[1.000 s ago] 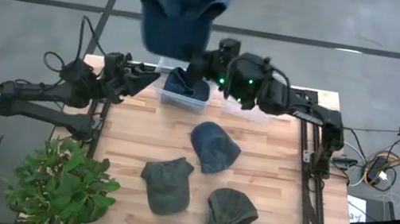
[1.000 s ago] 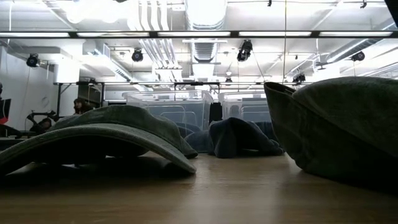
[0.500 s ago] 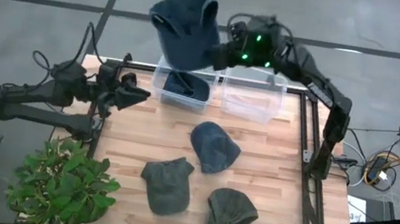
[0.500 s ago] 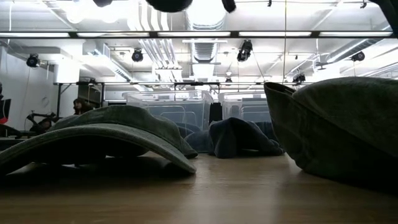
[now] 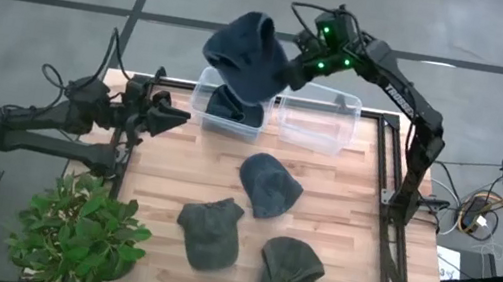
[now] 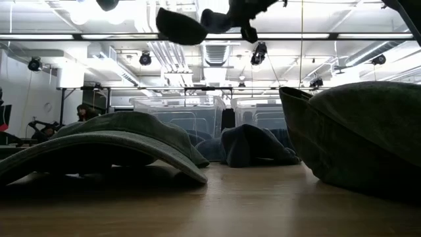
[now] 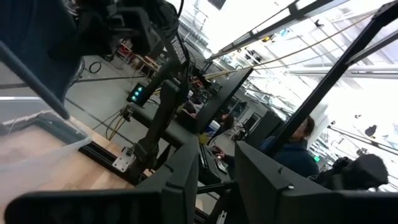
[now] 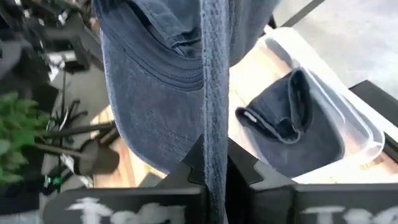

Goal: Pick & Place hat
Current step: Put the bottom blue cap into the left transparent bin

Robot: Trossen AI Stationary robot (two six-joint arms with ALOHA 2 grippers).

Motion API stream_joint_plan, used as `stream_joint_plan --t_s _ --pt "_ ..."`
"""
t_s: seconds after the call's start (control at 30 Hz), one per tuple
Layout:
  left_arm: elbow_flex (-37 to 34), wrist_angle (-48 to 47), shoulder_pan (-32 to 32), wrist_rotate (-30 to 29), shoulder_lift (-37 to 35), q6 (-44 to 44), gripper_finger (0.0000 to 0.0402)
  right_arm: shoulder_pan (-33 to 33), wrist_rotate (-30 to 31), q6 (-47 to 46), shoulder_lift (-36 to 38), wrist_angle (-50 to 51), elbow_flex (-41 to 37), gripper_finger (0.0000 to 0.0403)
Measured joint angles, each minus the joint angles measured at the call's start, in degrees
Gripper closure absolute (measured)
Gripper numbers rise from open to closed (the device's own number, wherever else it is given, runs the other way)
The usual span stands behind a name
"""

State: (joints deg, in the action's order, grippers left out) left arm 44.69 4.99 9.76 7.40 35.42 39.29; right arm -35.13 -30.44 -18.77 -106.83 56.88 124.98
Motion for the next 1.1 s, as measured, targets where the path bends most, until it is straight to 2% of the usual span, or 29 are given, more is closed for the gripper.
stream_joint_plan --t_s 0.23,0.37,0.53,0.73,0.93,1.1 --pt "0.0 0.07 0.02 -0.66 -0.33 3.03 0.0303 -1.46 -0.05 15.02 0.0 -0.24 -5.77 0.0392" --pt "0.0 0.07 0.01 -1.57 -0.33 3.41 0.0303 -1.36 -0.83 19.24 0.0 -3.1 -8.67 0.0392" --pt "0.0 0.07 0.0 -1.65 -0.33 4.03 0.0303 -1.32 -0.96 20.29 -0.01 -8.74 -12.62 0.0392" --pt "0.0 0.07 0.02 -3.26 -0.33 4.73 0.0303 -1.1 -1.11 20.82 -3.28 -9.72 -14.96 0.0392" --pt "0.0 0.0 0.0 -3.93 -0.33 5.73 0.0303 0.23 0.47 22.8 -11.09 -9.73 -10.66 0.0392" --pt "0.0 0.0 0.0 -5.03 -0.33 5.88 0.0303 0.62 0.22 23.46 -17.89 -5.66 -0.96 0.0392"
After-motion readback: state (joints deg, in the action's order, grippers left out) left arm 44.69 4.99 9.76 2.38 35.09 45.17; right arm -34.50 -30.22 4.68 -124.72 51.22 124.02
